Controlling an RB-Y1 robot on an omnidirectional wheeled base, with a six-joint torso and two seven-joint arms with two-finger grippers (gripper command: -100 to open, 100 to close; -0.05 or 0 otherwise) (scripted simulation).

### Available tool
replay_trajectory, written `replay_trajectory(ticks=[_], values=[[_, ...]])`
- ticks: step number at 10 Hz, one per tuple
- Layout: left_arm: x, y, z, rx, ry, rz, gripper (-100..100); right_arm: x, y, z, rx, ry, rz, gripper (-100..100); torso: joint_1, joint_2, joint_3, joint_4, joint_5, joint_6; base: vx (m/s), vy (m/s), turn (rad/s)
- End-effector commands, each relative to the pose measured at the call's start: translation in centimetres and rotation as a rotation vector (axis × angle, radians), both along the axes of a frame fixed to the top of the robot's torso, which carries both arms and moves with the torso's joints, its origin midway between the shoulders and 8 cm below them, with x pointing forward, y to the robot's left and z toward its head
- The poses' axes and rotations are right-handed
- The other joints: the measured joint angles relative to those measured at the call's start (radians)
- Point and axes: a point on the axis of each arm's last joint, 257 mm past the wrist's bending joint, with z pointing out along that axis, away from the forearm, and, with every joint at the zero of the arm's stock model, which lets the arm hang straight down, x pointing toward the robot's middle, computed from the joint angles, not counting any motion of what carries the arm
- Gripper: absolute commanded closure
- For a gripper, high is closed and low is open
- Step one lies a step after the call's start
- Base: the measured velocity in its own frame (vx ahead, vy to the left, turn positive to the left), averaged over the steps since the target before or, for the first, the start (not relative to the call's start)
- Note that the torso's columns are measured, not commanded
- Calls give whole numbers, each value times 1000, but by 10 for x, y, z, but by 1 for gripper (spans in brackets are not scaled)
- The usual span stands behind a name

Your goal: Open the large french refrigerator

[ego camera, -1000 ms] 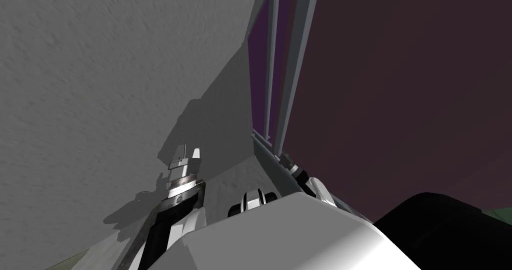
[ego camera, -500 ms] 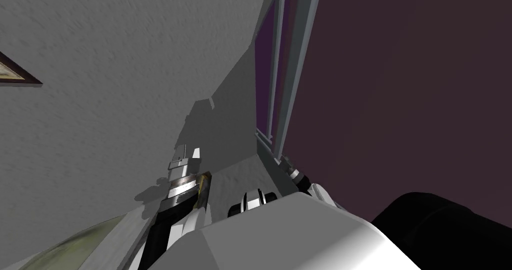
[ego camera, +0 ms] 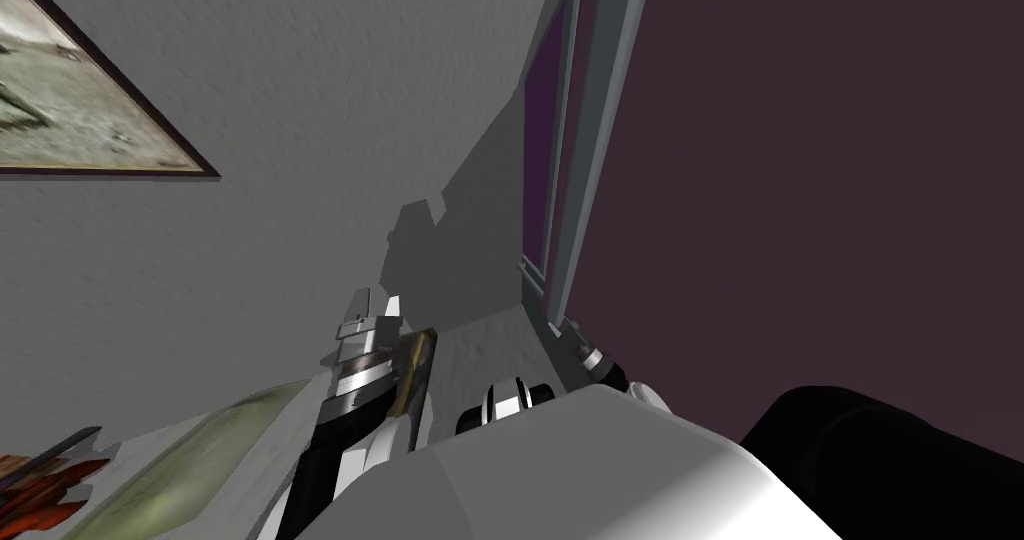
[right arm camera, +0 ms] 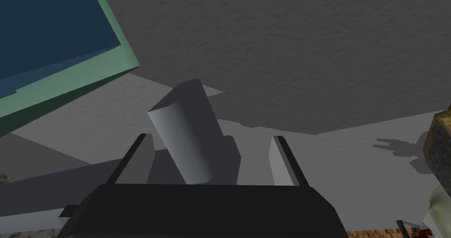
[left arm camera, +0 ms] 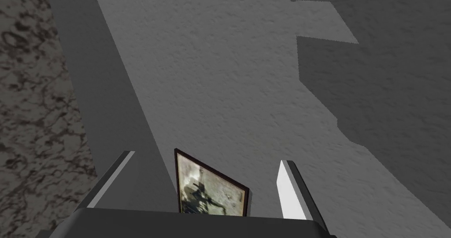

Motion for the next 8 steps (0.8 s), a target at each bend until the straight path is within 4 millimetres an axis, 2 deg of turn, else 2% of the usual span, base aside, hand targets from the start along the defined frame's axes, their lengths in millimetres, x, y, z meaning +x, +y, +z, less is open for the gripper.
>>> replay_trajectory(ticks=[1, 3, 4, 8], values=[[0, 0, 0, 0, 0, 0, 0, -13, 14, 6, 10, -7, -1, 100, 0, 0, 0, 0, 1, 2, -77, -43, 243], [0, 0, 0, 0, 0, 0, 0, -13, 13, 2, 13, 5, -5, 100, 2, 1, 0, 1, 2, 3, -46, -23, 92], [0, 0, 0, 0, 0, 0, 0, -19, 28, 2, 13, 4, 51, 100, 0, 0, -1, 1, 2, 5, -110, -14, 154], [0, 0, 0, 0, 0, 0, 0, -35, 62, 3, 10, 3, 186, 100, -2, 4, 4, 0, -2, 0, -184, 12, 157]])
